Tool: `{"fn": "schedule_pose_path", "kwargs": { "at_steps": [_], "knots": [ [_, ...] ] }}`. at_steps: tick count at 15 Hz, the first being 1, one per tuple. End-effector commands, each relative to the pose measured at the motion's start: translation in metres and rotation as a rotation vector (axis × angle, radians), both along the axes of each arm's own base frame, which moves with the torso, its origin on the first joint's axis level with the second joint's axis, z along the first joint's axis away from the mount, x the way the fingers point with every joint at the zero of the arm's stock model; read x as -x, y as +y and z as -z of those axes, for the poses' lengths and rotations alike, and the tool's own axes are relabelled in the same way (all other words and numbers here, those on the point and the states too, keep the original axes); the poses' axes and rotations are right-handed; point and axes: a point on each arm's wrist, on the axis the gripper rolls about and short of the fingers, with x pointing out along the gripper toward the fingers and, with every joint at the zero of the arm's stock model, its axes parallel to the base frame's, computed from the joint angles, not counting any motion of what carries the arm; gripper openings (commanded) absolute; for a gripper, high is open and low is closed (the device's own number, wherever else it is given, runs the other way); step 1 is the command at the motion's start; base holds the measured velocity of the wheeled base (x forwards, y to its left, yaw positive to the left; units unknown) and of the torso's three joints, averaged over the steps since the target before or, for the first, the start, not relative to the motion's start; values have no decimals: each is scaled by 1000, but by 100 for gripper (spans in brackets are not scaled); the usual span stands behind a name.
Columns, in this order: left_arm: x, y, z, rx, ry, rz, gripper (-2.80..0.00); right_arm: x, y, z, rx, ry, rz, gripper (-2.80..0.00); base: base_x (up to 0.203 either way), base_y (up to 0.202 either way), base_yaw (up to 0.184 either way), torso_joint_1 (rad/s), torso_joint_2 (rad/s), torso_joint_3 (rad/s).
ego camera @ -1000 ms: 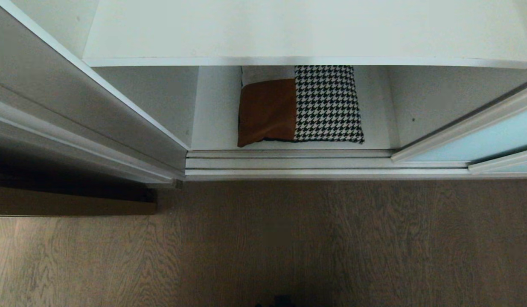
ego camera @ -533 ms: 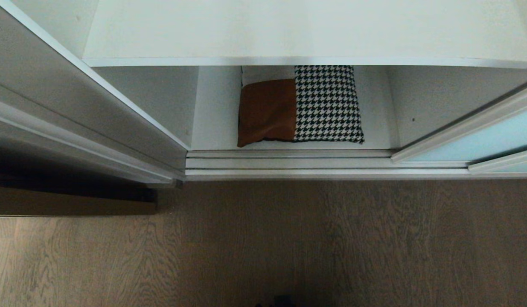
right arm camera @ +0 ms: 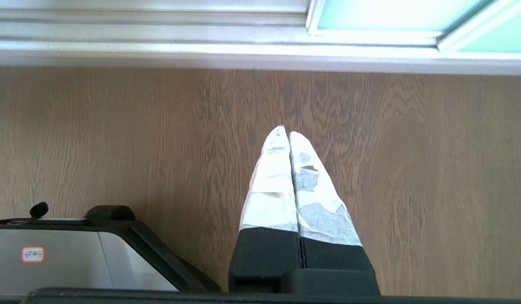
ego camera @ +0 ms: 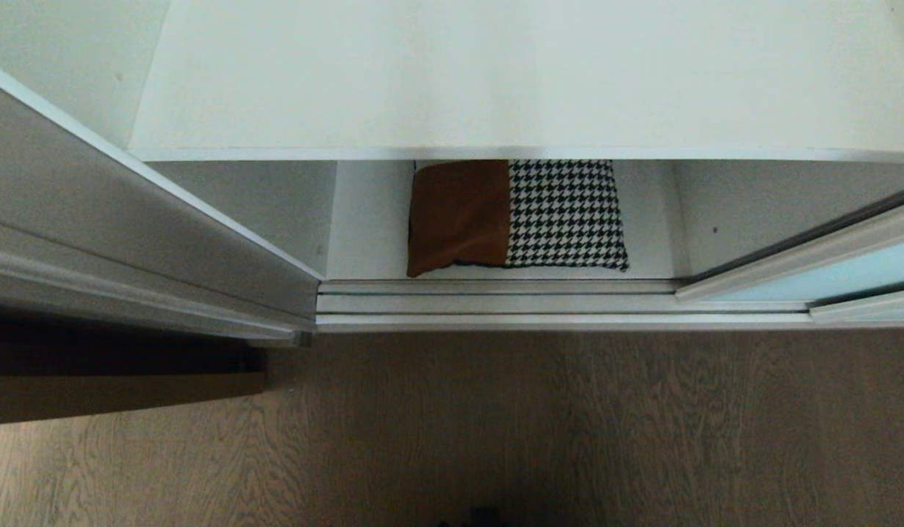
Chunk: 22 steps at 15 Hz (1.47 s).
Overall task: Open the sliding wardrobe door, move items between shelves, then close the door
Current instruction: Place the pillow on the higher shelf
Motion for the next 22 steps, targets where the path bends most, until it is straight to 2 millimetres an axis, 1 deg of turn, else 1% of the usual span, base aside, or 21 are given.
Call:
{"fn": "schedule_pose_path", "kwargs": {
  "at_steps": [1, 7, 9, 13, 14, 18, 19, 20, 22],
  "knots": [
    [0, 0, 0, 0, 4, 0, -280, 0, 0, 0, 0, -1, 0, -280, 123, 0, -3, 7, 6, -7],
    [0, 0, 0, 7, 2, 0, -280, 0, 0, 1, 3, 2, 2, -280, 0, 0, 0, 0, 0, 0],
    [0, 0, 0, 7, 2, 0, -280, 0, 0, 1, 43, 5, 1, -280, 0, 0, 0, 0, 0, 0],
    [0, 0, 0, 7, 2, 0, -280, 0, 0, 1, 57, 8, -3, -280, 0, 0, 0, 0, 0, 0],
    [0, 0, 0, 8, 2, 0, -280, 0, 0, 1, 91, 7, -7, -280, 0, 0, 0, 0, 0, 0],
    [0, 0, 0, 7, 2, 0, -280, 1, 0, 1, 92, 12, -11, -280, 0, 0, 0, 0, 0, 0],
    [0, 0, 0, 8, 2, 0, -280, 2, 0, -4, 92, 2, -7, -280, 0, 0, 0, 0, 0, 0],
    [0, 0, 0, 8, 2, 0, -280, 4, 0, -21, 77, -14, -3, -280, 0, 0, 0, 0, 0, 0],
    [0, 0, 0, 8, 2, 0, -280, 3, 0, -76, 3, -25, -5, -280, 0, 0, 0, 0, 0, 0]
  ]
}}
